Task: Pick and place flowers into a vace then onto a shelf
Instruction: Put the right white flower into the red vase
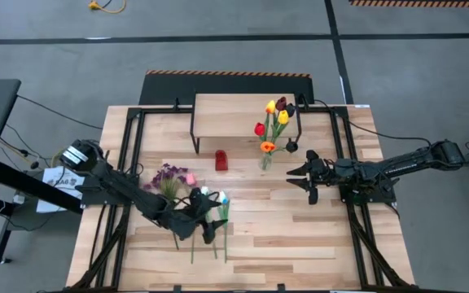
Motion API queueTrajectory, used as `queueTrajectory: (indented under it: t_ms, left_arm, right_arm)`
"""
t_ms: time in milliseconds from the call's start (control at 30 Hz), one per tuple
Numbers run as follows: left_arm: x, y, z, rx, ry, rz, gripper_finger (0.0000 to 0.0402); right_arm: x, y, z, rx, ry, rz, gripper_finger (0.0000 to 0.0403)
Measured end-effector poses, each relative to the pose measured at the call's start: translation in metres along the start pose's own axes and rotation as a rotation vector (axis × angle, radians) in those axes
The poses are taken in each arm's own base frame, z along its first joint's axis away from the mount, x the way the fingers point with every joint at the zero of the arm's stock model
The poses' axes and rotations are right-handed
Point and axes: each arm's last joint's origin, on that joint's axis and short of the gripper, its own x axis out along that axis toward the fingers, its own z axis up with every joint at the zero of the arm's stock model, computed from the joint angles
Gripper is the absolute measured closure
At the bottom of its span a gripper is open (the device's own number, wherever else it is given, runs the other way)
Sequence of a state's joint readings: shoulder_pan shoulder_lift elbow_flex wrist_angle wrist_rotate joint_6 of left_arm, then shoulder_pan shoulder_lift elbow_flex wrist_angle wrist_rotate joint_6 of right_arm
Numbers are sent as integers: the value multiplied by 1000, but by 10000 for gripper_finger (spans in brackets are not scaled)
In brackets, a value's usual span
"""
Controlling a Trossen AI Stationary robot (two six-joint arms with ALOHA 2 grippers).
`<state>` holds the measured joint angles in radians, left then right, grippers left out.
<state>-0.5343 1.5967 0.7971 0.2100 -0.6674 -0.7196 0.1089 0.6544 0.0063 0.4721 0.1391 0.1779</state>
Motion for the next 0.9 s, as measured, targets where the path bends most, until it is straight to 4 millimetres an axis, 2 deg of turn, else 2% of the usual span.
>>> queueTrajectory:
  t_ms: [200,433,900]
  left_arm:
    - [16,-11,-7,-126,55,54,99]
    - [33,-17,-20,-222,120,140,99]
    - [29,-22,-11,-296,210,238,99]
  right_arm:
    - [0,0,-1,9,8,4,285]
    - [-1,-1,-10,17,102,-11,285]
    - [-1,-2,-11,17,112,-12,285]
